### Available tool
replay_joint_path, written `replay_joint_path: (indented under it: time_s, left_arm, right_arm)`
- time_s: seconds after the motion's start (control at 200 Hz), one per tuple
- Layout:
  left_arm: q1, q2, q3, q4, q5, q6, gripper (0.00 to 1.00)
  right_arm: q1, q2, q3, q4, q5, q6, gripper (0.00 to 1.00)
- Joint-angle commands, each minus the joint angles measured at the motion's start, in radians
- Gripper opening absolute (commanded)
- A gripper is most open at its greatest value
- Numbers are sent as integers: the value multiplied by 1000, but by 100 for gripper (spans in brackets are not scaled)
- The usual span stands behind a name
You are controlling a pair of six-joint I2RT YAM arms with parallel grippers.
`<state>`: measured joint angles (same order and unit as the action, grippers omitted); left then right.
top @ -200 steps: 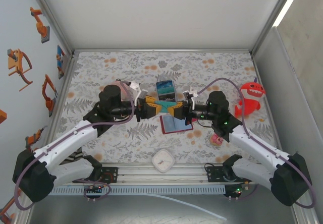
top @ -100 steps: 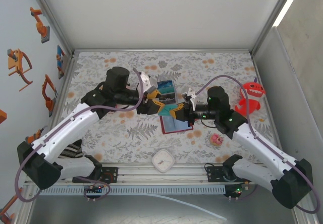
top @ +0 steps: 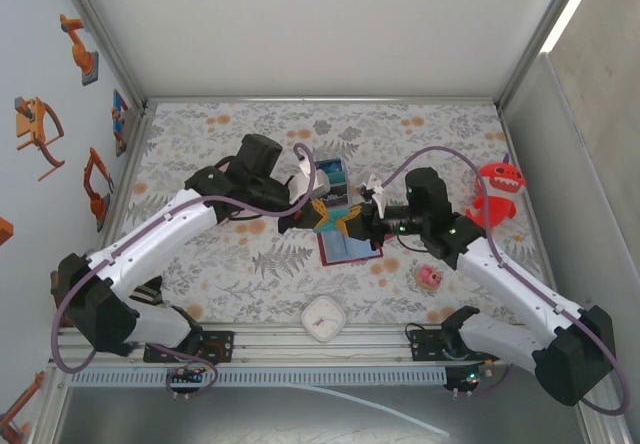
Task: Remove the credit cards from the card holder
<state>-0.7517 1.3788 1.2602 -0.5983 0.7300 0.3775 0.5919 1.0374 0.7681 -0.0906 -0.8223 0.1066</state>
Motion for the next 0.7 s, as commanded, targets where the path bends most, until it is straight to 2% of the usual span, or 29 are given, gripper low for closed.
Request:
replay_joint_path:
  time_s: [0.0,0.07,0.145,0.321,0.501,0.576,0.696]
  left_arm:
    - [18,18,21,14,-19,27,0]
    - [39,25,9,42,-38,34,0]
    - [66,41,-2,82,-77,56,0]
    - [115,171,57,92,-184,165,0]
    - [170,339,148,132,-185,229,0]
    - [185,401,197,138,-185,251,0]
    - [196,490,266,139,-181,286,0]
  right_arm:
    - [6,-13,30,-18,62,-12,12]
    - [6,-19,30,-46,159,-5,37]
    - [6,-25,30,-75,280,15,52]
    - [5,-30,27,-131,536,96,61]
    - [5,-5,63,-236,769,176,64]
    - [5,12,81,-274,825,198,80]
    - [5,23,88,-292,867,222,84]
